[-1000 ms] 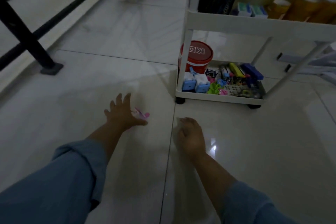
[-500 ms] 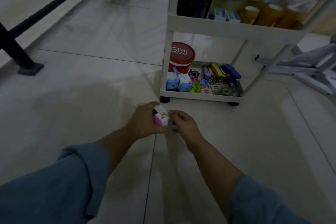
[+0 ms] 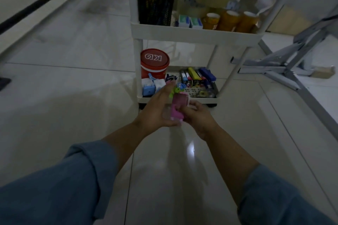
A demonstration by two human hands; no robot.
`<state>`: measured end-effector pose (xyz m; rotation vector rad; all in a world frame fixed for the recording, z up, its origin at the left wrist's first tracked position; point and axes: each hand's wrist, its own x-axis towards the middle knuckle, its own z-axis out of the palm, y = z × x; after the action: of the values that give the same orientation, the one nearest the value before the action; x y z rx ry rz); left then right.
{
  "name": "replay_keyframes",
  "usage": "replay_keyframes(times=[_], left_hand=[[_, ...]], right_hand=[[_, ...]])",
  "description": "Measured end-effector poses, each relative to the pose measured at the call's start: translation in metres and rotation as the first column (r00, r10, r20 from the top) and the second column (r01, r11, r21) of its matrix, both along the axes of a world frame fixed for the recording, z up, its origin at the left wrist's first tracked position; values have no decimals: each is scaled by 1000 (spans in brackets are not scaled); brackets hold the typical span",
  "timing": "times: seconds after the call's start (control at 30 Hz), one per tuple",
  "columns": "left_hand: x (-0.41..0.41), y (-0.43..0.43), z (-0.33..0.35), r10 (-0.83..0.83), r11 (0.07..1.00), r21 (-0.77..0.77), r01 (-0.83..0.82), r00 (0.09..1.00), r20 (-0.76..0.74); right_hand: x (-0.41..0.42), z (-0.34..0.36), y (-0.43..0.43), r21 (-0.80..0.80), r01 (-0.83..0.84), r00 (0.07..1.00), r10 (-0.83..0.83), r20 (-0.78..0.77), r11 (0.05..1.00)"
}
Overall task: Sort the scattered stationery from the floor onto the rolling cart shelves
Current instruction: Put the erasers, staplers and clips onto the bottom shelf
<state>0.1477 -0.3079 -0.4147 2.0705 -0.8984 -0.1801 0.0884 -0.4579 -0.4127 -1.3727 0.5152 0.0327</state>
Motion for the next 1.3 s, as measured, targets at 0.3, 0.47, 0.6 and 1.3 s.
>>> replay_keyframes(times=[0.3,0.47,0.6,1.3], left_hand=[[35,-7,10,67,941,-288,-178,932,-357],[56,-20,13,169,840,-440,-316,925,-341],[66,-30,9,212,830,-432,-354,916,-342],[70,-49,-4,221,940,-234,-247,967,-130]], right_hand=[[45,21,-16,-95,-165,974,178,144,982],[96,-17,-40,-906,-249,916,387,-106,343],[119,-27,-35,-901,-417,814,491,-310,123],[111,2,-32,-496,36,923,161,350,867]])
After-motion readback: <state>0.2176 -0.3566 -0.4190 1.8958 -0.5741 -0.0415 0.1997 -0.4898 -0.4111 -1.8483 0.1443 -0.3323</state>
